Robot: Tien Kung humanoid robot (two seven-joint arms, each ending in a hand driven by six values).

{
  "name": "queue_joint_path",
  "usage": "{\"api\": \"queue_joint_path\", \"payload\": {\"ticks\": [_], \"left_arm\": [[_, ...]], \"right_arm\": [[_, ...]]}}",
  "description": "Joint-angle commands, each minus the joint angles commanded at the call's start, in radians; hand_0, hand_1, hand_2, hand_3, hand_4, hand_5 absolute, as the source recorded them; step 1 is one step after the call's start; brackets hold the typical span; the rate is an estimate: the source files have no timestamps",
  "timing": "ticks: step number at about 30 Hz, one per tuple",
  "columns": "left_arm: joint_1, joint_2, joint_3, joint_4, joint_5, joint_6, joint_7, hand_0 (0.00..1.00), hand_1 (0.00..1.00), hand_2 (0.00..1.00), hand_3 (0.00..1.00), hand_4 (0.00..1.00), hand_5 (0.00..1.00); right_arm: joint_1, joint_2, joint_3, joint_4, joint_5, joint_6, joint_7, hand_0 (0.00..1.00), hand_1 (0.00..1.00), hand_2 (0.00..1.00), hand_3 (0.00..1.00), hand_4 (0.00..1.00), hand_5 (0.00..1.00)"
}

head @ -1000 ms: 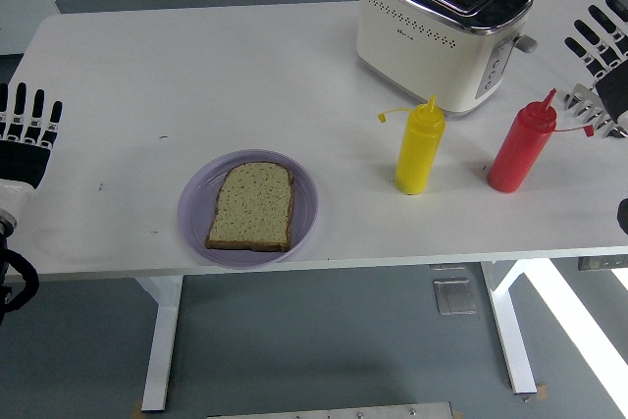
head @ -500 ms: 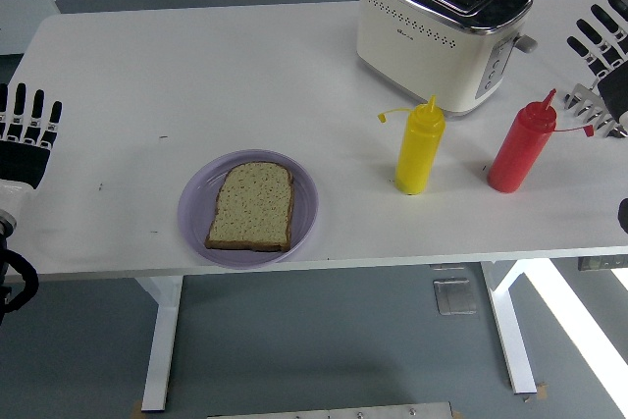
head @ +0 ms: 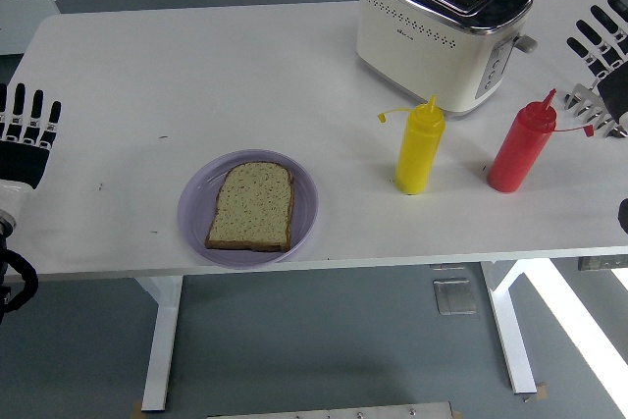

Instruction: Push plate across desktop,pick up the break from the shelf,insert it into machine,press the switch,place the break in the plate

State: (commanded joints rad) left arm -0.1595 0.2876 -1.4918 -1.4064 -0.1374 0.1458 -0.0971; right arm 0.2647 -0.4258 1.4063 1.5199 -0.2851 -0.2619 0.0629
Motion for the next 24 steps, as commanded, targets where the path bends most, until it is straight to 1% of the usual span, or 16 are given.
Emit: {"api": "queue_joint_path", "payload": {"ticks": [24], "left_arm": [[0.003,-0.001,-0.001,-0.002,-0.007,-0.004,0.005,0.831,0.776,0.768,0.813,0.814,0.969]], "right_arm": [[-0.006,0.002,0.004,-0.001,0.006,0.004,-0.001,0.757,0.719,0.697,0.717,0.766,0.450]]}}
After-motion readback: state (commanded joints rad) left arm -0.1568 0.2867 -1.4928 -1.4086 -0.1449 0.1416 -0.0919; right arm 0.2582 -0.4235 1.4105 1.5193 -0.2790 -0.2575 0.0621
